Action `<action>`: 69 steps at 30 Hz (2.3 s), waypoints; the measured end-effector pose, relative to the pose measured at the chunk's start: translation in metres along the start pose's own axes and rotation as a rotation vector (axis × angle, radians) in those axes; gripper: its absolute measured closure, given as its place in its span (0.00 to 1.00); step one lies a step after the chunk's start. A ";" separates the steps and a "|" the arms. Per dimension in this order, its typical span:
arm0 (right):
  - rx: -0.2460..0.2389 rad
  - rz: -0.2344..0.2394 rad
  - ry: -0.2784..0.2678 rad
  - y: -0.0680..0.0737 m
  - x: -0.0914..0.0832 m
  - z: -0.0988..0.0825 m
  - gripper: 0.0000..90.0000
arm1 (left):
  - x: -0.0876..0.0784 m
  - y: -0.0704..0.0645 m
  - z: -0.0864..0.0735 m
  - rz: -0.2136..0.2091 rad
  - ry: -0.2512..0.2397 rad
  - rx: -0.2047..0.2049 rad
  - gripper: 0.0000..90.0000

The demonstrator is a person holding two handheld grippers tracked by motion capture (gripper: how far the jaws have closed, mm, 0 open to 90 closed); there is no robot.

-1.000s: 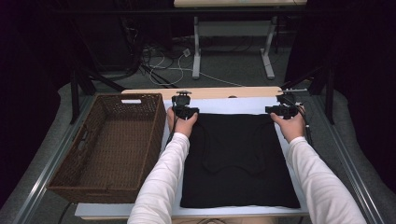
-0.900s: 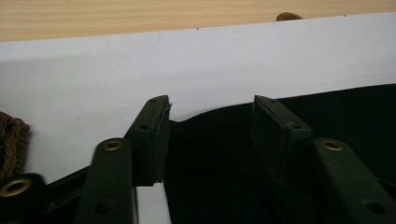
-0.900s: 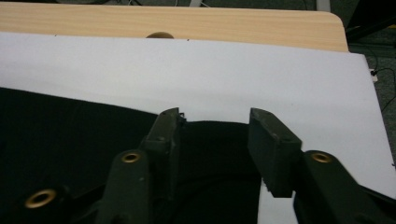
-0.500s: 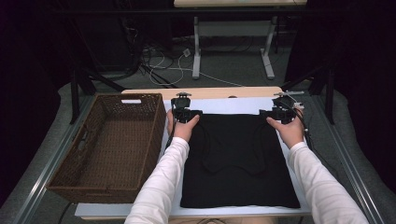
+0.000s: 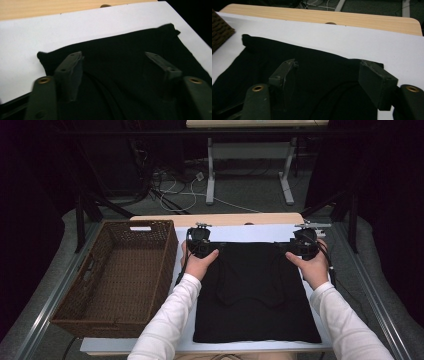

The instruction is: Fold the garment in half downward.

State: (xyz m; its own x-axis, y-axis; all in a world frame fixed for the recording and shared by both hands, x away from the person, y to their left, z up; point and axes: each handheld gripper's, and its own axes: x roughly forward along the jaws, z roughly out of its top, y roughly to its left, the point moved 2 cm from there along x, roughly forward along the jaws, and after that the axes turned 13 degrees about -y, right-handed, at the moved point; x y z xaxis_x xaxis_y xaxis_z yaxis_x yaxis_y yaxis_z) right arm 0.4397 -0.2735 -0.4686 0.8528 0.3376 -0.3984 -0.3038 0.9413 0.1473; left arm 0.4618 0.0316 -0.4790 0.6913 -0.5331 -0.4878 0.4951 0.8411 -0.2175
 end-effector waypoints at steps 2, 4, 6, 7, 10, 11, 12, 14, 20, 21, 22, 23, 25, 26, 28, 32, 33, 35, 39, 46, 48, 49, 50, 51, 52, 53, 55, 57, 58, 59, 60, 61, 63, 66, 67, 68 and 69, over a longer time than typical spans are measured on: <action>-0.008 0.014 -0.017 0.003 -0.005 -0.002 0.29 | -0.003 -0.005 -0.002 -0.021 -0.010 0.012 0.26; -0.014 0.020 -0.026 0.007 -0.011 -0.004 0.28 | -0.005 -0.007 -0.003 -0.034 -0.016 0.018 0.21; -0.016 0.028 -0.034 0.009 -0.014 -0.006 0.27 | -0.009 -0.012 -0.007 -0.050 -0.025 0.031 0.17; -0.030 0.033 -0.047 0.011 -0.020 -0.010 0.25 | -0.015 -0.016 -0.010 -0.064 -0.027 0.033 0.17; -0.046 0.040 -0.055 0.015 -0.028 -0.016 0.23 | -0.021 -0.018 -0.014 -0.071 -0.033 0.031 0.14; -0.051 0.039 -0.056 0.017 -0.030 -0.019 0.23 | -0.026 -0.019 -0.018 -0.087 -0.035 0.012 0.12; -0.051 0.039 -0.056 0.017 -0.030 -0.019 0.23 | -0.026 -0.019 -0.018 -0.087 -0.035 0.012 0.09; -0.056 0.050 -0.052 0.020 -0.037 -0.028 0.21 | -0.030 -0.020 -0.023 -0.093 -0.028 0.002 0.06; -0.062 0.075 -0.045 0.031 -0.045 -0.049 0.18 | -0.042 -0.019 -0.045 -0.117 -0.014 0.009 0.01; -0.063 0.078 -0.042 0.033 -0.046 -0.052 0.17 | -0.043 -0.019 -0.048 -0.117 -0.023 -0.003 0.00; -0.062 0.075 -0.041 0.034 -0.046 -0.055 0.17 | -0.043 -0.019 -0.051 -0.109 -0.031 0.003 0.00; -0.066 0.084 -0.035 0.035 -0.047 -0.058 0.17 | -0.044 -0.018 -0.054 -0.102 -0.023 0.009 0.00; -0.066 0.088 -0.034 0.037 -0.048 -0.063 0.17 | -0.045 -0.017 -0.059 -0.117 -0.023 -0.001 0.00; -0.065 0.094 -0.031 0.038 -0.049 -0.065 0.17 | -0.046 -0.017 -0.061 -0.121 -0.019 -0.003 0.00; -0.068 0.097 -0.031 0.041 -0.050 -0.070 0.17 | -0.047 -0.018 -0.066 -0.138 -0.018 -0.011 0.00; -0.076 0.095 -0.033 0.044 -0.054 -0.079 0.17 | -0.050 -0.022 -0.075 -0.178 0.013 0.014 0.00; -0.077 0.096 -0.033 0.044 -0.055 -0.082 0.17 | -0.050 -0.022 -0.075 -0.178 0.013 0.014 0.00; -0.085 0.102 -0.030 0.046 -0.057 -0.087 0.17 | -0.054 -0.028 -0.082 -0.187 0.024 0.060 0.00; -0.089 0.108 -0.029 0.050 -0.062 -0.098 0.17 | -0.056 -0.031 -0.088 -0.206 0.023 0.067 0.00; -0.108 0.097 -0.060 0.055 -0.067 -0.109 0.17 | -0.053 -0.032 -0.101 -0.207 0.034 0.059 0.01; -0.123 0.097 -0.059 0.054 -0.066 -0.111 0.17 | -0.051 -0.031 -0.103 -0.207 0.037 0.058 0.01; -0.123 0.101 -0.054 0.055 -0.066 -0.112 0.17 | -0.051 -0.031 -0.104 -0.202 0.032 0.038 0.02; -0.129 0.097 -0.053 0.055 -0.065 -0.112 0.17 | -0.050 -0.030 -0.104 -0.206 0.038 0.048 0.02; -0.133 0.097 -0.051 0.055 -0.065 -0.113 0.17 | -0.049 -0.030 -0.105 -0.204 0.039 0.040 0.02; -0.135 0.096 -0.049 0.055 -0.065 -0.114 0.17 | -0.049 -0.030 -0.106 -0.210 0.044 0.051 0.02; -0.138 0.094 -0.048 0.055 -0.064 -0.115 0.17 | -0.048 -0.031 -0.106 -0.209 0.043 0.054 0.03; -0.136 0.096 -0.045 0.053 -0.065 -0.116 0.17 | -0.046 -0.032 -0.108 -0.210 0.040 0.051 0.04; -0.130 0.090 -0.039 0.051 -0.065 -0.116 0.17 | -0.045 -0.032 -0.109 -0.212 0.048 0.057 0.04; -0.130 0.090 -0.039 0.051 -0.065 -0.116 0.17 | -0.045 -0.032 -0.109 -0.212 0.048 0.057 0.04; -0.128 0.083 -0.035 0.050 -0.065 -0.116 0.18 | -0.043 -0.032 -0.111 -0.204 0.046 0.053 0.05; -0.127 0.078 -0.037 0.050 -0.065 -0.116 0.18 | -0.042 -0.031 -0.111 -0.203 0.050 0.051 0.05; -0.130 0.077 -0.037 0.049 -0.065 -0.116 0.18 | -0.042 -0.031 -0.112 -0.200 0.052 0.046 0.06; -0.130 0.073 -0.037 0.048 -0.066 -0.116 0.18 | -0.040 -0.030 -0.113 -0.192 0.059 0.041 0.08; -0.126 0.066 -0.040 0.046 -0.066 -0.116 0.19 | -0.039 -0.028 -0.115 -0.179 0.078 0.078 0.14; -0.123 0.068 -0.040 0.046 -0.066 -0.116 0.19 | -0.038 -0.030 -0.116 -0.167 0.073 0.055 0.16; -0.131 0.064 -0.039 0.045 -0.065 -0.116 0.19 | -0.037 -0.028 -0.117 -0.161 0.087 0.083 0.17; -0.128 0.062 -0.037 0.044 -0.065 -0.117 0.20 | -0.037 -0.028 -0.117 -0.157 0.095 0.085 0.17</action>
State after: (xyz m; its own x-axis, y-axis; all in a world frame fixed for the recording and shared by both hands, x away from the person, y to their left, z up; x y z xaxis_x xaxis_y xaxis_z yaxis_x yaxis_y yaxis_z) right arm 0.3210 -0.2535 -0.5415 0.8449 0.3970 -0.3584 -0.4062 0.9123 0.0529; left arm 0.3612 0.0386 -0.5541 0.5511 -0.6426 -0.5323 0.6386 0.7354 -0.2266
